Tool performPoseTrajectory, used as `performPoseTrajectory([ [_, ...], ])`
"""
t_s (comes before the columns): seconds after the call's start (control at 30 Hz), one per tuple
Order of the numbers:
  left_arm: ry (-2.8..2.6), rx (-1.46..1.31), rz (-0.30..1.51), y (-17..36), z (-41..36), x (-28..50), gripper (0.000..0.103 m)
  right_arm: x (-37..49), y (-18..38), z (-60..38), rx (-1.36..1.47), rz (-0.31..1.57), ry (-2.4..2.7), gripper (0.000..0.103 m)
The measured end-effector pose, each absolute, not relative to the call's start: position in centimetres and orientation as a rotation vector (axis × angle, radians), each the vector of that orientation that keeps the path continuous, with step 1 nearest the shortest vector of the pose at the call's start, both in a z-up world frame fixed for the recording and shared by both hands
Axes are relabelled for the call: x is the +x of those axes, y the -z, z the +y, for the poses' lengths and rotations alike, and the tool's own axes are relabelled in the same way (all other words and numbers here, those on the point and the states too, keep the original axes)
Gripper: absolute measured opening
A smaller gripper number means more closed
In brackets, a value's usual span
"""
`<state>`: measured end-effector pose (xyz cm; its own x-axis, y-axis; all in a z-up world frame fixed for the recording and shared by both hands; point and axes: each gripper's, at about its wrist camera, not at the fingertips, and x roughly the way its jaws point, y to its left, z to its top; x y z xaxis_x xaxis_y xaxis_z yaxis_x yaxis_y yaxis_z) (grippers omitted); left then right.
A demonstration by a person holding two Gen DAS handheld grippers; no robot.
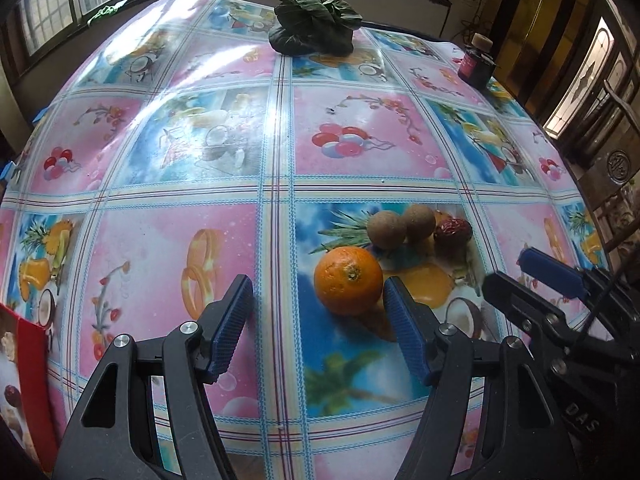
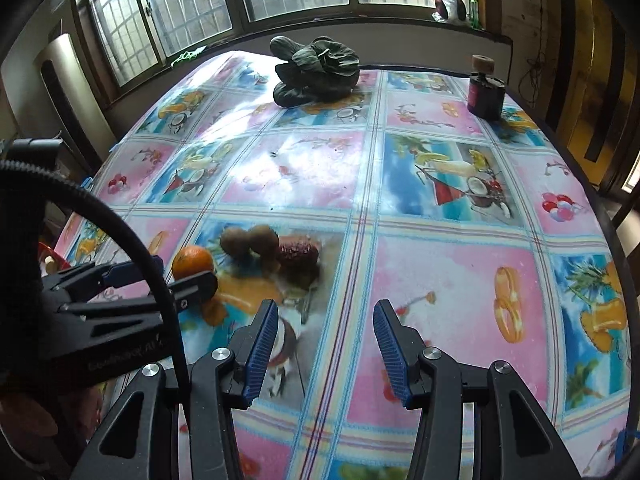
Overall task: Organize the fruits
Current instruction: 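Move both open grippers toward the orange and red date on the tablecloth, then grasp the orange with the left gripper while the right gripper grasps a red date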
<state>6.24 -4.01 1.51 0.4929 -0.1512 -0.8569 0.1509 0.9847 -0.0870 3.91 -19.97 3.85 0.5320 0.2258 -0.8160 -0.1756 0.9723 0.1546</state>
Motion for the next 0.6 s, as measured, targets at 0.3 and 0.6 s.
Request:
performPoseTrajectory([
  [0.3,0.186,0.013,1.031,-1.8,-3.5,6.4,0.068,6.9,-3.0,-18.2,-0.007,0.999,-0.23,0.047],
  [0.6,0.233,0.051,1.035,-2.0,-3.2,6.4,0.068,7.7,-2.7,-17.0,-0.052,1.005,-0.264,0.044],
])
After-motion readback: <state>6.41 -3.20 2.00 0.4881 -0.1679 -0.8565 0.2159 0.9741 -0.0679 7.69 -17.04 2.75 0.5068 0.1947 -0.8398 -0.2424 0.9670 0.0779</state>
